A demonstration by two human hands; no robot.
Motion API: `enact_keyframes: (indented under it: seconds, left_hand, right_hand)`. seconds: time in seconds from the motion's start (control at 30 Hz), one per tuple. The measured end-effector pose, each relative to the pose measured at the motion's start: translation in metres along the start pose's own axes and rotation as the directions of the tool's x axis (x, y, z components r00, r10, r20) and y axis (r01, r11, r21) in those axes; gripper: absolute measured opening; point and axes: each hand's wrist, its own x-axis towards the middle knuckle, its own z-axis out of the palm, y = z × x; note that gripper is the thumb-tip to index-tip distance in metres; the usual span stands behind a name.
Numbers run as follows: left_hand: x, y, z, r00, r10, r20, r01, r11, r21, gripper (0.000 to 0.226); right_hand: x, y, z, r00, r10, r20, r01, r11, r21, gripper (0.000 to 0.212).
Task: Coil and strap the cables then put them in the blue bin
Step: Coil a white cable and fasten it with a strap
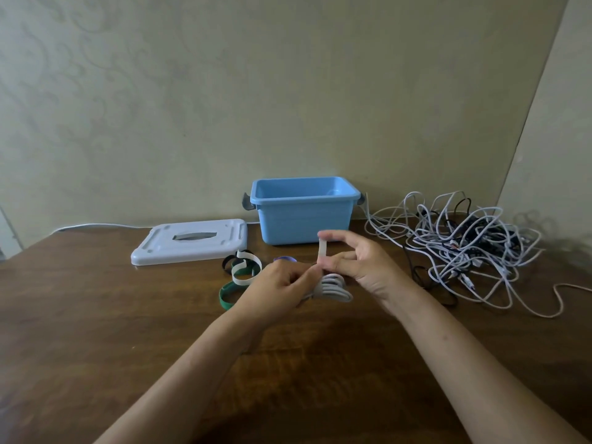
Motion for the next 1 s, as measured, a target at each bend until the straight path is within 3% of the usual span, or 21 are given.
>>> enact_keyframes:
  seconds: [0.07, 0.13, 0.37, 0.57, 0.73, 1.0]
  left_hand:
    - [0.000, 0.002, 0.002, 1.000, 0.026, 0.000, -0.026, 1.000, 0.009, 0.029]
    - [-0.001, 0.006, 0.006, 1.000, 0.016, -0.018, -0.016, 1.000, 0.006, 0.015]
    - [-0.002, 0.005, 0.006, 0.998, -0.057, -0.020, 0.056, 0.998, -0.034, 0.011]
    - [0.000, 0.002, 0.011, 0.997, 0.080, 0.005, -0.080, 0.990, 0.117, 0.012]
    - [0.002, -0.005, 0.008, 0.995, 0.095, 0.005, -0.095, 0.993, 0.071, 0.016]
    - [0.001, -0.005, 0.009, 0.998, 0.053, 0.015, -0.053, 0.998, -0.023, 0.013]
  right_hand:
    - [0.002, 0.001, 0.000, 0.999, 0.003, -0.033, -0.003, 1.000, 0.012, 0.071]
    - [0.002, 0.001, 0.001, 0.999, 0.010, -0.040, -0.010, 1.000, 0.012, 0.079]
    - [-0.003, -0.001, 0.007, 0.993, -0.040, -0.113, 0.035, 0.998, -0.045, 0.014]
    - [-0.001, 0.003, 0.014, 0.985, -0.066, -0.158, 0.049, 0.993, -0.110, 0.007]
    - [0.002, 0.011, 0.022, 0.969, -0.169, -0.179, 0.126, 0.965, -0.229, 0.007]
    - [0.001, 0.013, 0.024, 0.949, -0.218, -0.229, 0.157, 0.954, -0.256, 0.006]
